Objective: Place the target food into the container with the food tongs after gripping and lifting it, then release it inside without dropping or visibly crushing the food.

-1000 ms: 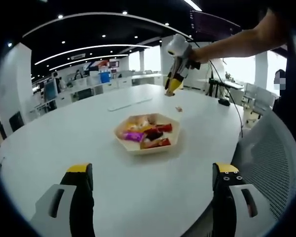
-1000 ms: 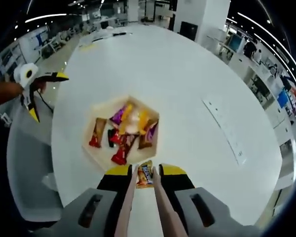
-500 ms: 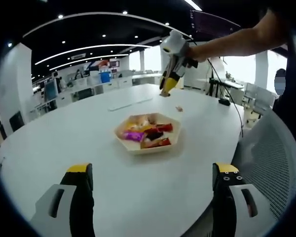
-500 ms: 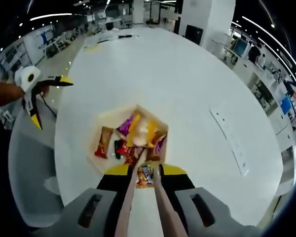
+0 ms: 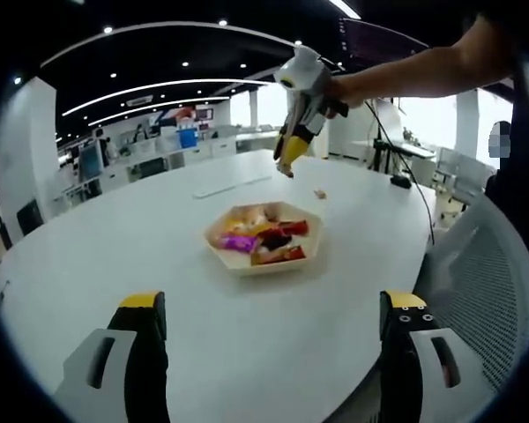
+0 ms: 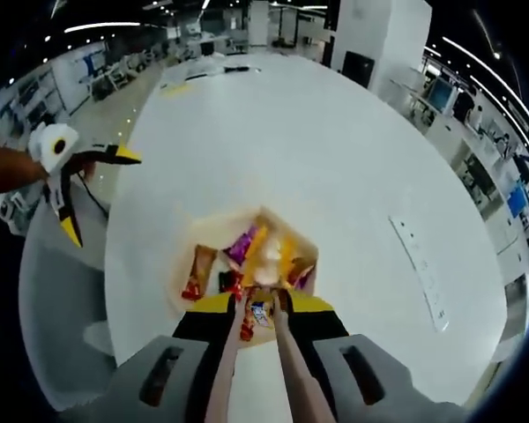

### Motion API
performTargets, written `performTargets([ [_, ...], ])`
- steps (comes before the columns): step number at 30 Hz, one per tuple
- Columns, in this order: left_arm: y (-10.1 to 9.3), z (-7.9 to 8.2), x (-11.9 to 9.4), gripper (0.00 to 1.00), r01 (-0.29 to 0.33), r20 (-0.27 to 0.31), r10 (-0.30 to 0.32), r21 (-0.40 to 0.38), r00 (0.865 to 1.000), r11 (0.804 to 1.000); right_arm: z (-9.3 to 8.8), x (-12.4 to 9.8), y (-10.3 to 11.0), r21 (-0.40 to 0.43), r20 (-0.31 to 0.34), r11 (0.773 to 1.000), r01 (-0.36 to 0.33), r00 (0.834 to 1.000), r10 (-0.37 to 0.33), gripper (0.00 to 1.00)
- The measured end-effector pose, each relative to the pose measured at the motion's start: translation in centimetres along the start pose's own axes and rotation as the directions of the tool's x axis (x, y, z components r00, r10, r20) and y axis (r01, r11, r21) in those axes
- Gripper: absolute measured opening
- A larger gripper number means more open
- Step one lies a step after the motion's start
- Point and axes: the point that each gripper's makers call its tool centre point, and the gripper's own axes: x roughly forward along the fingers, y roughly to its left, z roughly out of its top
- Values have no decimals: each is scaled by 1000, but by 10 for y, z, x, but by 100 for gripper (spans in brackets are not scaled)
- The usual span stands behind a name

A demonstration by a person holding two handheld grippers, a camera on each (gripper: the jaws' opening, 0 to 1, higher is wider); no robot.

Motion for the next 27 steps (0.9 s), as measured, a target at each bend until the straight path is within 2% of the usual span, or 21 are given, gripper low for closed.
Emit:
performTargets([
  [15, 1, -1, 0, 98, -1, -2, 1, -4, 1000, 1000, 15, 8, 8, -27, 22, 999, -18, 1000, 19, 22],
  [27, 1, -1, 0, 98, -1, -4, 1, -3, 1000, 1000, 14, 8, 8, -44, 30, 999, -19, 999, 20, 24],
])
